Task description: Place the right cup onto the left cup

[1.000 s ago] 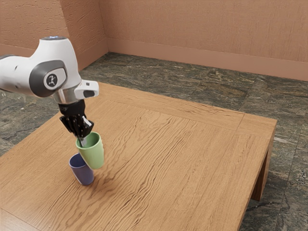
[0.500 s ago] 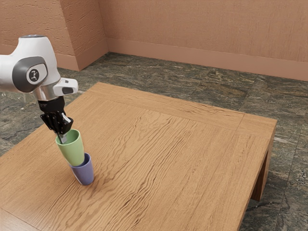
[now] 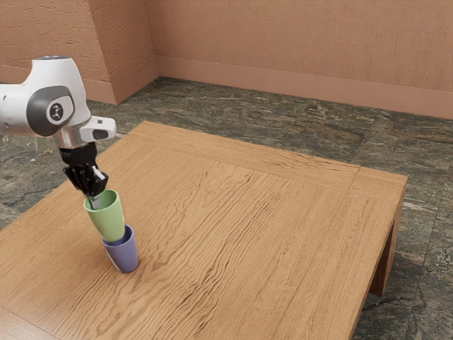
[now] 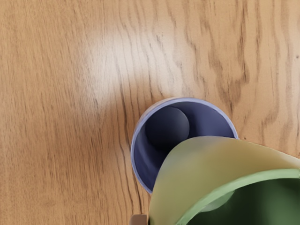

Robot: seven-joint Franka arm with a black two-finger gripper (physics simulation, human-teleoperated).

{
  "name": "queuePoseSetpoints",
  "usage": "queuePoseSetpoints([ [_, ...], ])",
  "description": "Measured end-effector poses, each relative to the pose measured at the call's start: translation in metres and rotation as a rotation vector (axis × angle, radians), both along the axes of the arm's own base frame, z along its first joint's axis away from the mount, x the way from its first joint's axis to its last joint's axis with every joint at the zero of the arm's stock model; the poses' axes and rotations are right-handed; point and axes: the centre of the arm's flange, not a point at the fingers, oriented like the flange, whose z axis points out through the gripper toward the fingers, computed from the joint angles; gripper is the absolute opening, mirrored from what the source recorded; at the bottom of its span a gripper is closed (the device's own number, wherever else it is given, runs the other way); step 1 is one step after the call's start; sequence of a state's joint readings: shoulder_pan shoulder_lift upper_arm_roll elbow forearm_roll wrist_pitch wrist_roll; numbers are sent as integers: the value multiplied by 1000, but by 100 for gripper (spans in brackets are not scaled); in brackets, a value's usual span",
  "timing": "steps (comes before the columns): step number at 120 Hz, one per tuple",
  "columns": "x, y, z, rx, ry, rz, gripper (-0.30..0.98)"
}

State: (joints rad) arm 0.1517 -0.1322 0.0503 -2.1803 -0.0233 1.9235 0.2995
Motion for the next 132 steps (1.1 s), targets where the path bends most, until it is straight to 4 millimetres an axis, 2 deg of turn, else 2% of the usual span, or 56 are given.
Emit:
queuePoseSetpoints([
  [81,13,4,-27,-20,12,-30,-10],
  [107,13,3,-24,-25,3,-37,35],
  [132,12,-2,-14,-21,-16,-51,56],
])
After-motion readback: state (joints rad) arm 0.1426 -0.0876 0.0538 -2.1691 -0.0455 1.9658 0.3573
